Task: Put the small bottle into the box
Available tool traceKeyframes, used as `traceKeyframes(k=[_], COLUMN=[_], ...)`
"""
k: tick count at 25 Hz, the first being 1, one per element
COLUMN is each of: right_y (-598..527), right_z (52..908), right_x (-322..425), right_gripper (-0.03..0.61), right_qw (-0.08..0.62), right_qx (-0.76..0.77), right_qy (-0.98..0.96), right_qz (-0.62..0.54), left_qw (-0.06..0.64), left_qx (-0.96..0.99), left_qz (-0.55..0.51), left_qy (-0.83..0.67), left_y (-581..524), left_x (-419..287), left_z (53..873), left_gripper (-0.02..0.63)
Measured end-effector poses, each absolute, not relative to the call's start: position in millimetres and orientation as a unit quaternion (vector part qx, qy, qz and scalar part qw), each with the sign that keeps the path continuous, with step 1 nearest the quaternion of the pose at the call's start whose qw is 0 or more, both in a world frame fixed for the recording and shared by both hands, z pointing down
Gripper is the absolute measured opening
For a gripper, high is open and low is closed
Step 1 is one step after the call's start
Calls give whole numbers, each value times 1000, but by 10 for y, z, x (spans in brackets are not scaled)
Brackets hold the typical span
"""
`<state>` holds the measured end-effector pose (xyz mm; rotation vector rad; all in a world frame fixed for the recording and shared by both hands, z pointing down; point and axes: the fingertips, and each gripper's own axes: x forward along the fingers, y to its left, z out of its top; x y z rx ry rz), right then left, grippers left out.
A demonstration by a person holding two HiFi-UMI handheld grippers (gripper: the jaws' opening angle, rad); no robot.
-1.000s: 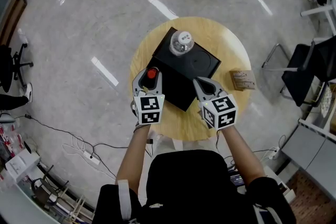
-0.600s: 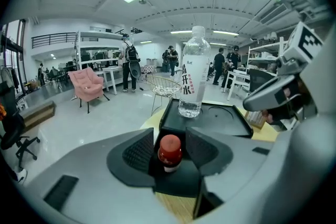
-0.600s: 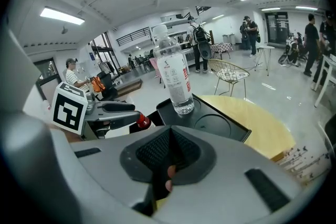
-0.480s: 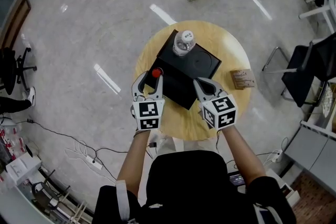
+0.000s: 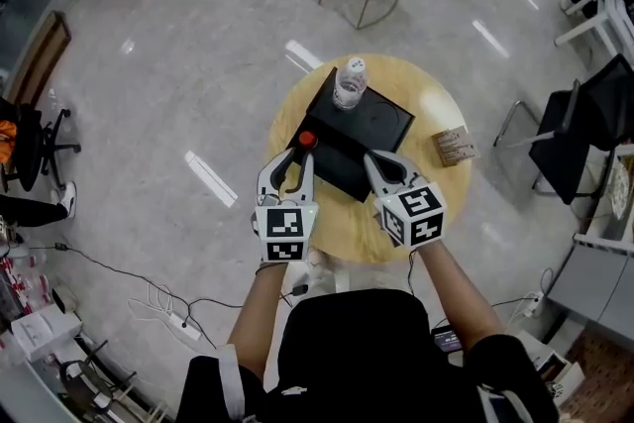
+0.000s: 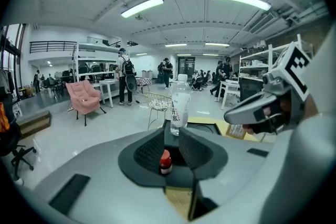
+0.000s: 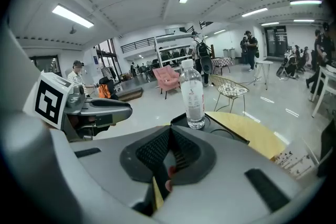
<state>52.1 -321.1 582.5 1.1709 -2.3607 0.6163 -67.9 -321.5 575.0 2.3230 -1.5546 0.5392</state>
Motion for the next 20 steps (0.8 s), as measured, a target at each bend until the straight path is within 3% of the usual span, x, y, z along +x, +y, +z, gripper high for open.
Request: traceKeyframes(k=[10, 20], right_y=[-2745, -2245], right_z=[5260, 4671], right_x=[427, 257], right_gripper=[0, 0], right_qw=[180, 142], right_qx=[443, 455], right_qy=[-860, -870], right_qz=[178, 126], left_qw=[114, 76], left_qx=[825, 836], left_qz=[146, 116], left_qy=[-534, -531], left_y=[-2592, -1947], left_x=[-722, -822], left_z=[5087, 4519], left_gripper=[37, 14])
